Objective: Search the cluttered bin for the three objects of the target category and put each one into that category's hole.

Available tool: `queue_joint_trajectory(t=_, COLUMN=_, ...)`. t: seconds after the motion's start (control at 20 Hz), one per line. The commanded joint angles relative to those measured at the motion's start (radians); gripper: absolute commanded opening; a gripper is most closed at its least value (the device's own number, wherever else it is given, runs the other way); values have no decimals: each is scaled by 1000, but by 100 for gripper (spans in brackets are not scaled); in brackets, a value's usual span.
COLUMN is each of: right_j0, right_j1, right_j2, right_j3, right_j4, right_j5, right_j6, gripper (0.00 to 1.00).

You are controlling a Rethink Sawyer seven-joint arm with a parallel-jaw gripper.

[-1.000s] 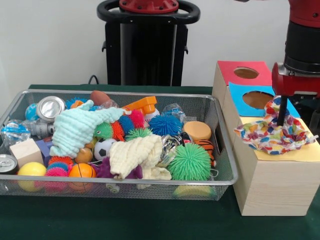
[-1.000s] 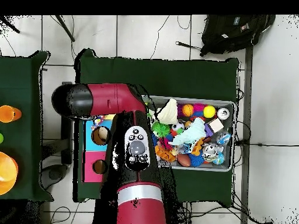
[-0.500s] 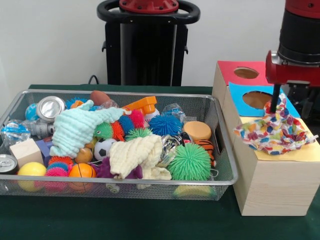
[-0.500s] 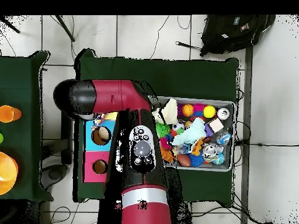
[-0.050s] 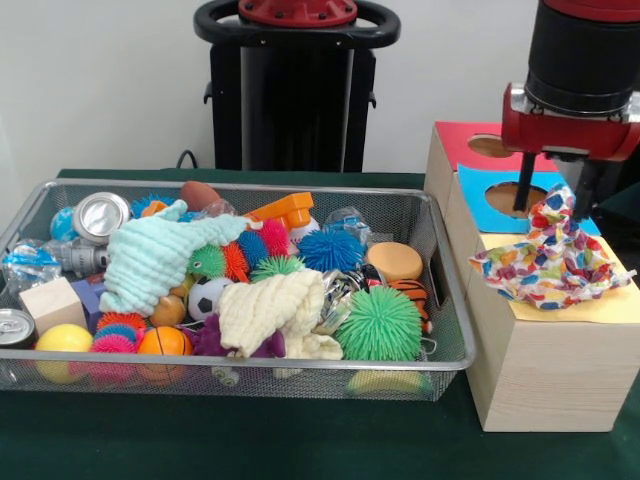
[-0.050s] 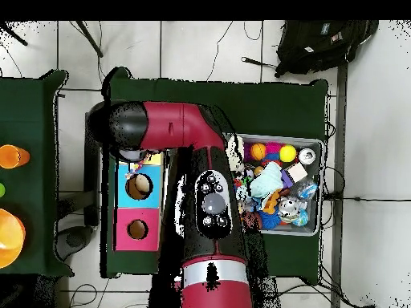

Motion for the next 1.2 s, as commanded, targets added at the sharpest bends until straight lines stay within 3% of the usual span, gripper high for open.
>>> queue_joint_trajectory(t=0.05, right_j0=-42, right_j1=3, right_j2=54, right_j3=5, right_j4=6, right_j5=44, right_j6=24, gripper=0)
queue_joint_trajectory(t=0.2, right_j0=-35, right_j1=-5, right_j2=53, right_j3=-7, right_j4=-5, right_j5=78, right_j6=13, gripper=0)
queue_joint_trajectory(t=0.7, right_j0=-34, right_j1=-21, right_j2=42, right_j3=28, right_j4=-23, right_j5=53, right_j6=3, gripper=0)
queue_joint_trajectory(t=1.2, right_j0=-74, right_j1=12, right_j2=50, right_j3=-29, right_j4=-29, right_j5=84, right_j6=-26, gripper=0)
